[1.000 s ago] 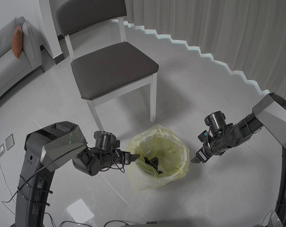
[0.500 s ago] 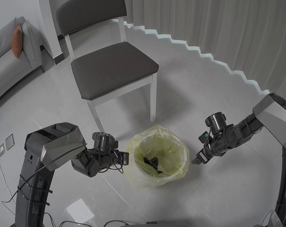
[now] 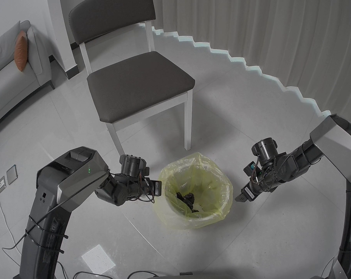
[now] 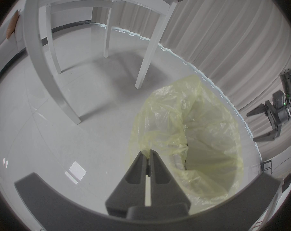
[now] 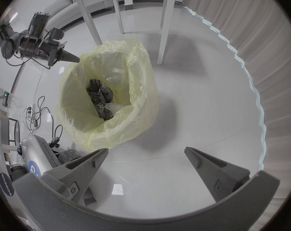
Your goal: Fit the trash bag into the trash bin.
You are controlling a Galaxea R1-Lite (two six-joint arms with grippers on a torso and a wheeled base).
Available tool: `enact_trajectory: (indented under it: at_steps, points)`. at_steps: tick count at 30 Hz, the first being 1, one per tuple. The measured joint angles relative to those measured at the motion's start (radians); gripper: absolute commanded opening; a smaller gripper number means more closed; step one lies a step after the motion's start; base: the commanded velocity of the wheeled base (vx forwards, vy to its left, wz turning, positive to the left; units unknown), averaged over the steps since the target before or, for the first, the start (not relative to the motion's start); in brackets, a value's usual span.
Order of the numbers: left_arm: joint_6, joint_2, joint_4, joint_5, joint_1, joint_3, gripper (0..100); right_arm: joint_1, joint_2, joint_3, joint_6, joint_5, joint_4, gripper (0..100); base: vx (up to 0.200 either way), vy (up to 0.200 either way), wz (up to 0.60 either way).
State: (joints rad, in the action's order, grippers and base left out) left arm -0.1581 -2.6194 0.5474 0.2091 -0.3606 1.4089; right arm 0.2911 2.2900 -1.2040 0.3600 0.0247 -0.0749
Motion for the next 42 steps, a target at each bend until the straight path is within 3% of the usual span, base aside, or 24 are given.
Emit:
enact_trajectory:
  at_steps: [18,25,35,36,42]
  points:
    - [0.028,-0.216,-0.335,-0.033,-0.005,0.536,0,-0.015,0.021,-0.023,0.001,0.000,0.000,100,0.000,0.000,0.00]
    - [0.026,-0.290,-0.405,-0.045,-0.010,0.589,0,-0.021,0.050,-0.047,0.001,0.000,0.000,100,0.000,0.000,0.00]
    - [0.011,-0.238,-0.421,-0.054,-0.002,0.588,0,-0.020,0.070,-0.054,0.000,-0.001,0.001,100,0.000,0.000,0.00]
    - [0.010,-0.228,-0.415,-0.053,-0.001,0.589,100,-0.020,0.070,-0.053,0.000,-0.001,0.001,100,0.000,0.000,0.00]
    - [0.008,-0.166,-0.359,-0.044,0.000,0.553,100,-0.020,0.070,-0.047,-0.001,-0.002,0.003,100,0.000,0.000,0.00]
